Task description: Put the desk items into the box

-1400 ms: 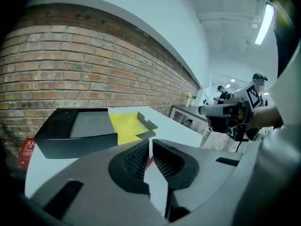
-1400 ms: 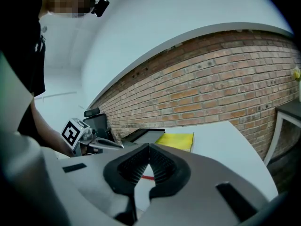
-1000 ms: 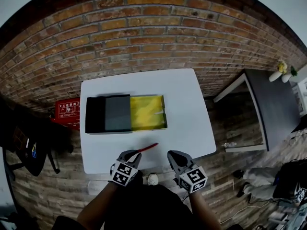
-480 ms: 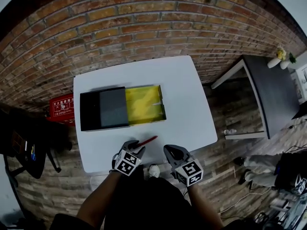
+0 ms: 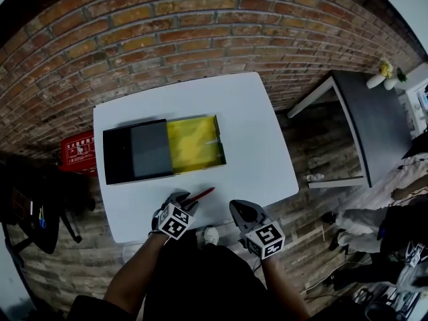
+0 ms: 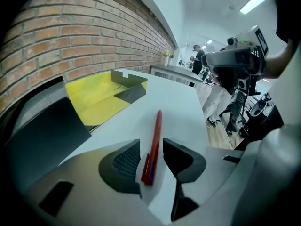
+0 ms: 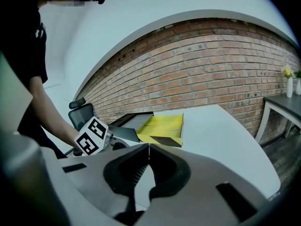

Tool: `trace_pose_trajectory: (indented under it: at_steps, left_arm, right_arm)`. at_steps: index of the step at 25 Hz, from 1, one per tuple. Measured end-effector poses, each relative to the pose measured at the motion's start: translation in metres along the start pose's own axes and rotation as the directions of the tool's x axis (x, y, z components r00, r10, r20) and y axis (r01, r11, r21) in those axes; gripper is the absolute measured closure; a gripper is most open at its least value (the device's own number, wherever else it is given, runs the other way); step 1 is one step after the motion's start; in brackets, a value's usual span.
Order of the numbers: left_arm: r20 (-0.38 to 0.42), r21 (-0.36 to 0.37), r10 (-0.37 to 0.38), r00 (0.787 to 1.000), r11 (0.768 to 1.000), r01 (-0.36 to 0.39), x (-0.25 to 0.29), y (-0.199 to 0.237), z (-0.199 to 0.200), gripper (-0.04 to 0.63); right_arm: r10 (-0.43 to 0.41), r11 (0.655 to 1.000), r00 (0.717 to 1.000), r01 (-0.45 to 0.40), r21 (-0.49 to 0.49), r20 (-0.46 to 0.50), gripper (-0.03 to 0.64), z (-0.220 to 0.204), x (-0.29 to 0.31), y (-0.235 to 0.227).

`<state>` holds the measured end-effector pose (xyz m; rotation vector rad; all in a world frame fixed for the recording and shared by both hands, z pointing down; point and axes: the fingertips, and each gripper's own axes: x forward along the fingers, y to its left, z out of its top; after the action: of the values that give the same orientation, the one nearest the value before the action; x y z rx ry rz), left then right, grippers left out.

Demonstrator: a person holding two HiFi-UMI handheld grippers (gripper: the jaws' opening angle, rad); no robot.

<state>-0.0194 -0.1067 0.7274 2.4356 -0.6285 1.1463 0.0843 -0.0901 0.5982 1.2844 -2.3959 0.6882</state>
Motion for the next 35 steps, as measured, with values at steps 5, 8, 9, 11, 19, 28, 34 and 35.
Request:
trace_pose_trajectory:
  at_steps: [5,8,9,11,19,28,34,35]
  left_arm:
    - [-0.001,0.028,0.001,1.0,1.0,-0.001,0.0,0.002,0.0,0.449]
    - [-0.002,0.046,0.017,1.0,0.999,-0.017,-0.001,0.003,0.0,0.462]
    - [-0.004,0.048,0.022,1.0,0.999,-0.021,0.0,0.004,-0.001,0.468]
    - [-0.004,0.048,0.027,1.0,0.998,-0.027,0.0,0.004,-0.001,0.489]
    - [-0.007,0.064,0.008,1.0,0.998,-0.008,-0.001,0.001,-0.002,0.525]
    - [0.046,0.068,0.002,0.999,0.998,-0.005,-0.013,0.006,0.02,0.525]
    - [0.124,0.093,0.006,0.992,0.995,-0.017,-0.027,0.009,0.056,0.525]
    - [0.138,0.099,0.005,0.99,0.995,-0.019,-0.03,0.009,0.062,0.525]
  right_arm:
    - [-0.012,1.0,1.0,0.012,0.003,-0.002,0.595,-0.002,0.0,0.0]
    - [-0.012,1.0,1.0,0.012,0.006,-0.006,0.595,-0.002,0.0,0.0]
    - [-0.012,1.0,1.0,0.012,0.007,-0.008,0.595,-0.002,0.0,0.0]
    - [-0.013,1.0,1.0,0.013,0.009,-0.009,0.595,-0.003,-0.001,0.0]
    - [-0.021,1.0,1.0,0.021,0.014,-0.004,0.595,-0.001,-0.001,-0.002]
    - [-0.027,0.999,1.0,0.027,0.024,0.004,0.595,-0.002,-0.002,-0.006]
    - [-0.024,0.999,0.999,0.023,0.023,0.03,0.595,0.007,-0.001,-0.007]
    - [-0.024,0.999,0.999,0.023,0.023,0.034,0.595,0.009,-0.001,-0.007]
